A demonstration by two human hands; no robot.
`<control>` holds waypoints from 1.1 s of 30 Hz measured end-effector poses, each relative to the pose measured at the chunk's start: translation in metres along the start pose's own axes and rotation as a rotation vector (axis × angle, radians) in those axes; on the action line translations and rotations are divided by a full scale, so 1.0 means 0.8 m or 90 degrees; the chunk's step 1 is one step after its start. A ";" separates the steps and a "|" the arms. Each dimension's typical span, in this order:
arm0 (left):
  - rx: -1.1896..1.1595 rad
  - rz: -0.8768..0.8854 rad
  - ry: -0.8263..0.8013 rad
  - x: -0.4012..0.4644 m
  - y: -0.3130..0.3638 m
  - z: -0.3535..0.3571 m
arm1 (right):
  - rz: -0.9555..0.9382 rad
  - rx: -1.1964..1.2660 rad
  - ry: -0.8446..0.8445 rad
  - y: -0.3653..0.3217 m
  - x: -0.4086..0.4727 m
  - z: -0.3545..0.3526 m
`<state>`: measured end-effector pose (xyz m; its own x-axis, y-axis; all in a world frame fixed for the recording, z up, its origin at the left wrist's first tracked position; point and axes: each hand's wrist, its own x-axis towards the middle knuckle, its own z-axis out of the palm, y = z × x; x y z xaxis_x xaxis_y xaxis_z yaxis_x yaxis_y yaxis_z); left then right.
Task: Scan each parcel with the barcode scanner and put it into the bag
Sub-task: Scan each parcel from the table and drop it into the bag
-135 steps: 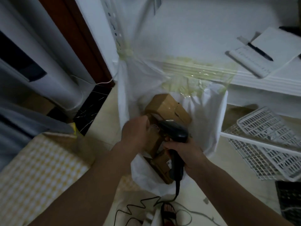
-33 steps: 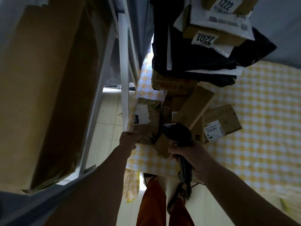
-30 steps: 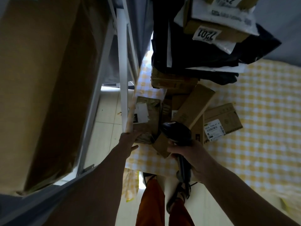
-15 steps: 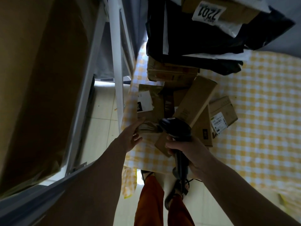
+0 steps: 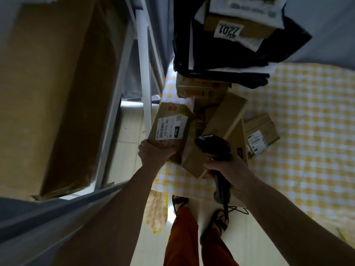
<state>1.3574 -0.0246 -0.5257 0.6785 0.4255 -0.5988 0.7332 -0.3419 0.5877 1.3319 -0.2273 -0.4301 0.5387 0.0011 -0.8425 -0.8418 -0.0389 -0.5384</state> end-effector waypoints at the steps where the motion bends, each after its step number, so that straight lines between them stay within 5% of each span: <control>1: 0.075 0.048 0.059 -0.012 0.005 -0.005 | -0.012 -0.018 0.001 -0.003 -0.008 -0.003; 7: 0.325 0.314 0.270 -0.084 0.021 -0.043 | -0.105 -0.100 -0.056 -0.023 -0.080 -0.013; 12: 0.387 0.324 0.206 -0.136 0.025 -0.084 | -0.162 -0.134 -0.082 -0.038 -0.136 -0.031; 20: 0.500 0.240 0.219 -0.156 0.024 -0.073 | -0.157 -0.146 -0.081 -0.025 -0.175 -0.071; 26: 0.413 0.082 0.172 -0.155 0.031 -0.067 | -0.133 -0.123 -0.058 -0.008 -0.169 -0.081; 33: 0.373 0.037 0.199 -0.125 0.028 -0.065 | -0.100 -0.120 -0.030 0.003 -0.135 -0.071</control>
<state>1.3037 -0.0312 -0.4240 0.7371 0.5856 -0.3371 0.6593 -0.7326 0.1691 1.2738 -0.2840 -0.3392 0.6570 0.0682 -0.7508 -0.7240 -0.2204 -0.6536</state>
